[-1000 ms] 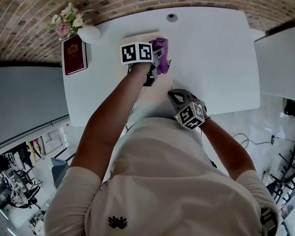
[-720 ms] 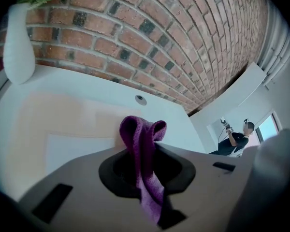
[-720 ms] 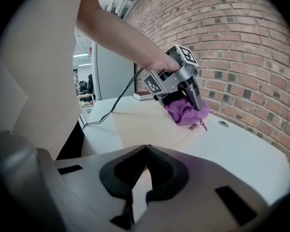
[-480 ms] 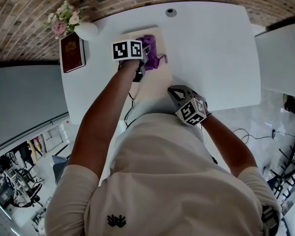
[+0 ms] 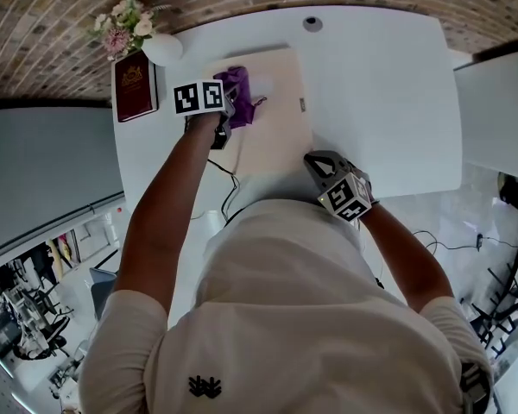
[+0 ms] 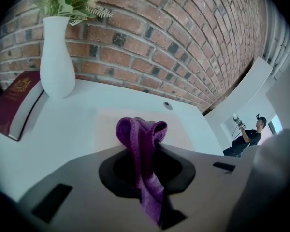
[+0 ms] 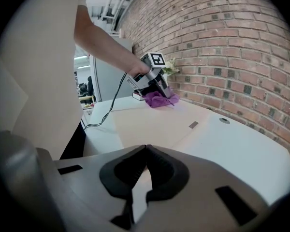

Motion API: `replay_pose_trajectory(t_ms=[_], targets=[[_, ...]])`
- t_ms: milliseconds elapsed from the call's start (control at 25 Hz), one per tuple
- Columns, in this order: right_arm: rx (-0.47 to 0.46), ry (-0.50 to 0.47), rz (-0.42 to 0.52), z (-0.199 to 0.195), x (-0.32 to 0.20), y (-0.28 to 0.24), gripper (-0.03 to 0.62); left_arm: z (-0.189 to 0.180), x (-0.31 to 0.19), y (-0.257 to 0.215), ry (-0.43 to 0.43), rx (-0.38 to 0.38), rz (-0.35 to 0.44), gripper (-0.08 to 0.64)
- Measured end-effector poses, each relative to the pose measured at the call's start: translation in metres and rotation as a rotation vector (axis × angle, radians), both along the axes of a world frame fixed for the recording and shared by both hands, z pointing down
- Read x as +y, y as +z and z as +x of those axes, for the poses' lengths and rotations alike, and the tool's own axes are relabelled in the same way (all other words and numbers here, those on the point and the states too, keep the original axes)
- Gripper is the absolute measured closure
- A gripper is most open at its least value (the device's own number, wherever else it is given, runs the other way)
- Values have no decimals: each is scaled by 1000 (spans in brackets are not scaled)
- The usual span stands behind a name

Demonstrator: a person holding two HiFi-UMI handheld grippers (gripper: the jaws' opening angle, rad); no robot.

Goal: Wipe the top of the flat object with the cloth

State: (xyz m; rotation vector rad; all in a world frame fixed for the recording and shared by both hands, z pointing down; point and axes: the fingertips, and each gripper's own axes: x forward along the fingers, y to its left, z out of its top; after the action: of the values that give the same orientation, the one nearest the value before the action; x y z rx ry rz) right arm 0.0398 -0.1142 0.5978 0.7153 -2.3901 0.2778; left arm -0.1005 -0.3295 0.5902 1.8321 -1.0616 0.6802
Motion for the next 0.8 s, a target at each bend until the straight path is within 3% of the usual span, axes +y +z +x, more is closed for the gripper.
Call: replay_pose_trajectory(t_ms=[520,640,800], targets=[[4,14,-13,-3,-1,1,563,-88,4,-4,-65,-109,22,495],[6,13,-13,-3,-1,1,563,-87,4,-15,-70,-87,48,495],[7,9,-17,-3,0,0,563,-50,10,-42,12,-15,100,495]])
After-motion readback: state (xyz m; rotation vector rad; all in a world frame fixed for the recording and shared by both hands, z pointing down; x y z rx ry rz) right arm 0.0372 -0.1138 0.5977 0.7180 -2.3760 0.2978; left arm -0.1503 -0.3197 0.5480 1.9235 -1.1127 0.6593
